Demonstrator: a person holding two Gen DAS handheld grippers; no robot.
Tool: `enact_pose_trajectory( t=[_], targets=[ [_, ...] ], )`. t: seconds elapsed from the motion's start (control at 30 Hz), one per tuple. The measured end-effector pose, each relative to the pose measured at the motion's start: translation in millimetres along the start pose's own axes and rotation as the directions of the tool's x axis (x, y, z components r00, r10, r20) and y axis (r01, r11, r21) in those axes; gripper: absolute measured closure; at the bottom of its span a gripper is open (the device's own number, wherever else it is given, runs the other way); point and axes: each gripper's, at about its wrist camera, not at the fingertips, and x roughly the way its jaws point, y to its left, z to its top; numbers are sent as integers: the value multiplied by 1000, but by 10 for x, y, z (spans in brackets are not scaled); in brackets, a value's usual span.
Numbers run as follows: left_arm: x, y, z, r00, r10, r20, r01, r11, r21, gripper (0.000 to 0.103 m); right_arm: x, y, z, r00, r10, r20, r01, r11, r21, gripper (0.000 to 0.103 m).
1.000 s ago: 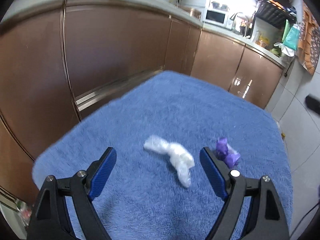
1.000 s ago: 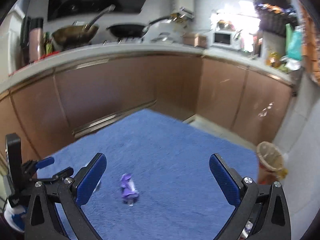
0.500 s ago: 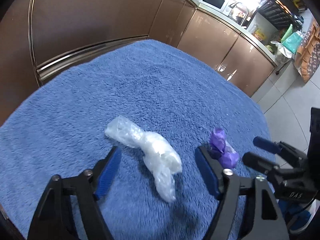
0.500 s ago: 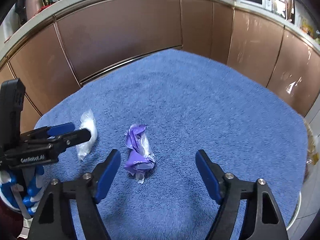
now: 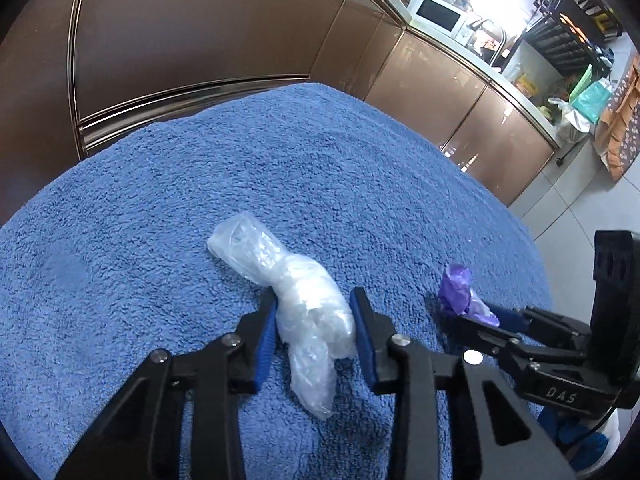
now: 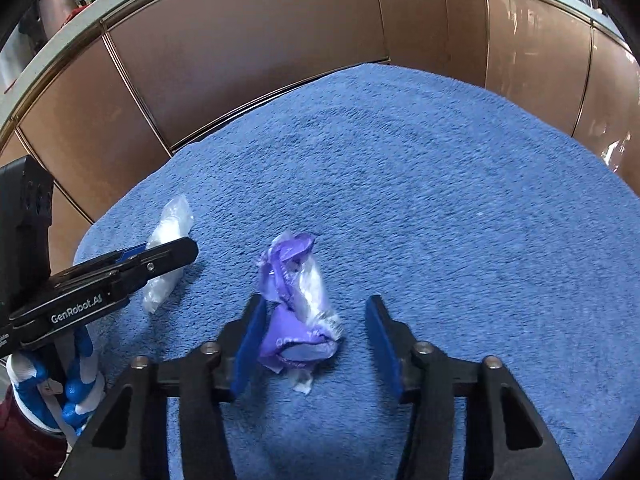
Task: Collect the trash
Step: 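Grasp the clear plastic bag with the left tool while the right tool grasps the purple wrapper, then carry both items over the white bin and open both tools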
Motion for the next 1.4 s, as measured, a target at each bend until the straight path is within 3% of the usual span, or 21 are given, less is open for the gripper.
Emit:
enact_pose_trajectory(
  t=[0.03,0.23,0.5,0.7,1.07,1.4],
  targets=[
    [-3,7,-6,1000,-1,1,1,1000,-1,70,2,8,-5,1000,5,2,-5,1000,2,70],
    [-26,2,-21,1000,7,8,-7,1000,-1,71,-184,45,-55,999,5,45,-5,1000,11,73],
    [-119,-144,-38,996,83,31,-84,995,46,72,-833,86,-223,989,-45,144,41,999,30,73],
    [-674,-622,-97,990,42,133,-62,987,147,72,-1446,38,-450,962,-122,244,102,991,90,73],
    [-1792,-1623,-471,942,-63,331,-73,920,384,72,-2553,34,-1013,873,-245,422,168,963,210,73],
    [-2182,-2266,-734,916,-152,371,-58,865,498,72,-3265,120,-1361,769,-365,525,253,928,273,73]
  ],
)
